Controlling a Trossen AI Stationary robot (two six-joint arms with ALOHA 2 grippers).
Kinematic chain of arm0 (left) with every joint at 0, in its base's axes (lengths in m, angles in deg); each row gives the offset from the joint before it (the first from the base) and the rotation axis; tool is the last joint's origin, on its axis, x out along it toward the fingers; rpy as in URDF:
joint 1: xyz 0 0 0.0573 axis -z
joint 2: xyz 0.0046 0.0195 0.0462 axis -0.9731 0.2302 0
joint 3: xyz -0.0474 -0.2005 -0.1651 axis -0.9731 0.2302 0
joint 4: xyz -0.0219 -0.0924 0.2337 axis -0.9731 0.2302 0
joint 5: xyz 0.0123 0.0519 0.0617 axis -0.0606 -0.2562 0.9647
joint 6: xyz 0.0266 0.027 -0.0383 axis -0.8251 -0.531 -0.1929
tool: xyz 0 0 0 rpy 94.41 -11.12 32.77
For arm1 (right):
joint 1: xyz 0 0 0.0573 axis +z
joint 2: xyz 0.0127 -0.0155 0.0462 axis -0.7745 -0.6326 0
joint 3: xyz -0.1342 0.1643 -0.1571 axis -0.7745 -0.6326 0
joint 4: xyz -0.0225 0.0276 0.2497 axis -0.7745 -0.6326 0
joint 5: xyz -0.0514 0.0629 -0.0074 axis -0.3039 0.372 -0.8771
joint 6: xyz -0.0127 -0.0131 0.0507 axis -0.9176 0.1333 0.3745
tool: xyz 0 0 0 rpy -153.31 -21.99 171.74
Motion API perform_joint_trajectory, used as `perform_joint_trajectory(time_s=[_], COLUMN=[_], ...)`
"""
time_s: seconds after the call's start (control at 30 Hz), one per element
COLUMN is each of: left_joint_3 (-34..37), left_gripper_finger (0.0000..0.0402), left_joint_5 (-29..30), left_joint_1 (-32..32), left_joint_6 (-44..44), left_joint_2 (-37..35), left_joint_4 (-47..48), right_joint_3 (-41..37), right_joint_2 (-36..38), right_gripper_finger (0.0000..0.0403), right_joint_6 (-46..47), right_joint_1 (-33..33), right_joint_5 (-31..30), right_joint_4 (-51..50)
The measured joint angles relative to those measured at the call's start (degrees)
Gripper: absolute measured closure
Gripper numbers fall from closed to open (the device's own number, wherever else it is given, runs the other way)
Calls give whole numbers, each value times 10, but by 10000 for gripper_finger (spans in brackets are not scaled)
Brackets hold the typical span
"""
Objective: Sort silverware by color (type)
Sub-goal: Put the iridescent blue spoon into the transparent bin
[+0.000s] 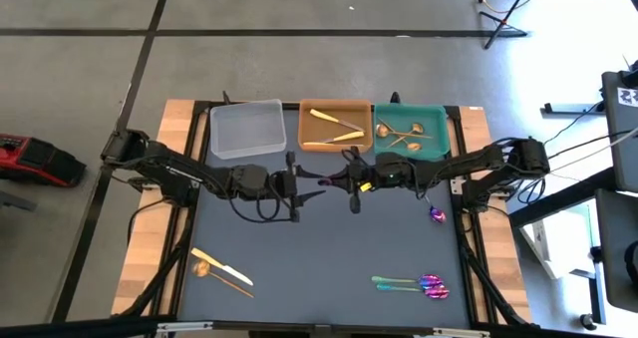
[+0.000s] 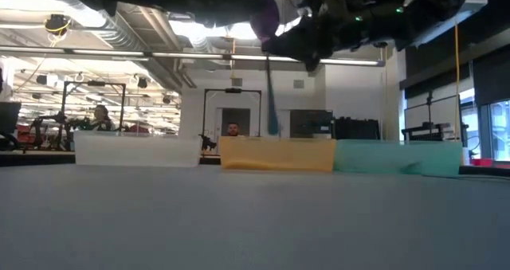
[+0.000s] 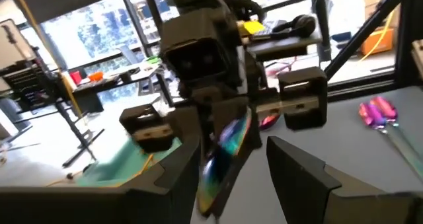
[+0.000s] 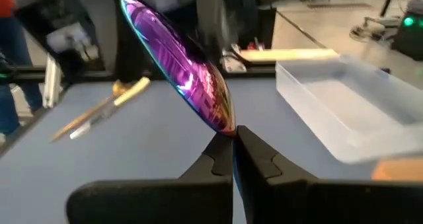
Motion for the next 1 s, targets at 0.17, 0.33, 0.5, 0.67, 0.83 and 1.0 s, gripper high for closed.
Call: perform_joint_trajectory(time_s=[0.17,0.33,0.5,0.67,0.83,1.0], left_joint_3=[1,0,0,0,-18,-47], left_gripper_finger=[244,302,377,387,388,389], left_joint_5=[-3,-7,1,14,77,191], left_joint_1=[-9,-10,-11,-10,-5,6], left_joint_6=[-20,-42,-63,-73,-88,-90], left_joint_2=[7,8,7,3,-11,-34], left_joint_4=[2,4,17,34,110,221], right_joint_3=[21,23,23,23,24,23], right_joint_2=[-23,-31,-31,-28,13,97], right_gripper_finger=[402,402,402,377,314,278], right_joint_6=[-1,1,2,2,-16,-44], right_joint_1=[0,0,0,0,0,0], right_joint_5=[12,8,8,21,25,-29], right_joint_4=[4,1,2,-14,-45,-168])
